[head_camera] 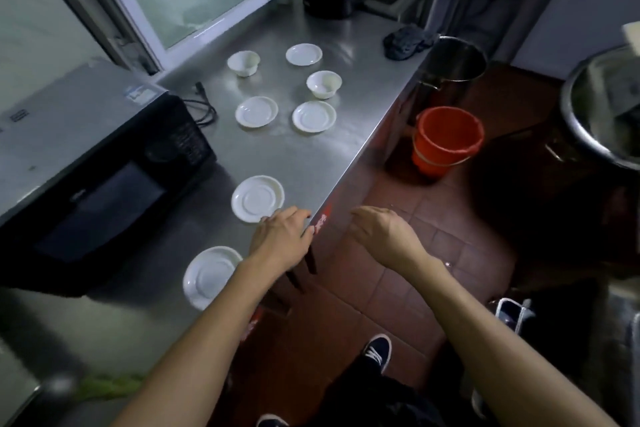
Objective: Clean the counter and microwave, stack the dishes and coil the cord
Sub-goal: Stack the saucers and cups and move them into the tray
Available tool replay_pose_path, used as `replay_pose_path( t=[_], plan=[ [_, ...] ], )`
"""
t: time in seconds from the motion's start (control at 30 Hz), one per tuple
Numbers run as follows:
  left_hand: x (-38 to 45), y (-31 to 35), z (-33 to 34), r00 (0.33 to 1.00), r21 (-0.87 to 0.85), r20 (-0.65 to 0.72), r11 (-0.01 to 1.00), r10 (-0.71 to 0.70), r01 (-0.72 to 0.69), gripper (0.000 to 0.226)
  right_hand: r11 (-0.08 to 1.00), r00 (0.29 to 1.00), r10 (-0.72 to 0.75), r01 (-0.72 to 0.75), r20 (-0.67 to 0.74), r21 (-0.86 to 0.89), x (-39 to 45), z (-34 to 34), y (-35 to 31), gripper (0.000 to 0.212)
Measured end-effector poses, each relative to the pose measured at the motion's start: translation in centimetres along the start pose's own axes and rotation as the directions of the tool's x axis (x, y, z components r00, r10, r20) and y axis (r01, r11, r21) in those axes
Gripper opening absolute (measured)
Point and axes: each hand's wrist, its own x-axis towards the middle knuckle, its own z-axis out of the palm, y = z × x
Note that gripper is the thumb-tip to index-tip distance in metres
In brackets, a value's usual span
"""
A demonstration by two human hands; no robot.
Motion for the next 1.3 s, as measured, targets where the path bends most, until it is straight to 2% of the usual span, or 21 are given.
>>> replay_pose_path(
  t=[0.23,0.6,0.97,1.17,1.3],
  plan=[
    [7.0,7.0,0.7,0.999,-0.007,0.008,0.999,0.040,-0.040,0.035,0.998,0.998,0.054,-0.054,-0.024,-0.013,3.5,-4.4,7.4,0.034],
    [14.8,9.3,1.3,0.998,-0.014,-0.006,0.998,0.058,-0.058,0.035,0.997,0.997,0.083,-0.083,0.003,-0.008,9.1,-6.2,11.6,0.040],
    [26.9,4.8,1.1,1.000,-0.105,0.030,0.994,-0.002,0.005,0.039,0.992,0.992,0.068,-0.055,0.105,-0.116,22.3,-6.4,12.5,0.036],
    [31.3,0.4,-1.4,0.998,-0.144,-0.009,0.988,-0.062,0.060,0.036,0.985,0.992,0.025,-0.004,0.120,-0.174,30.5,-6.6,9.9,0.045],
    [32.7,-2.7,-2.1,0.990,-0.168,-0.047,0.978,-0.131,0.121,0.035,0.972,0.982,-0.031,0.073,0.186,-0.222,34.6,-6.0,7.7,0.050]
  ],
)
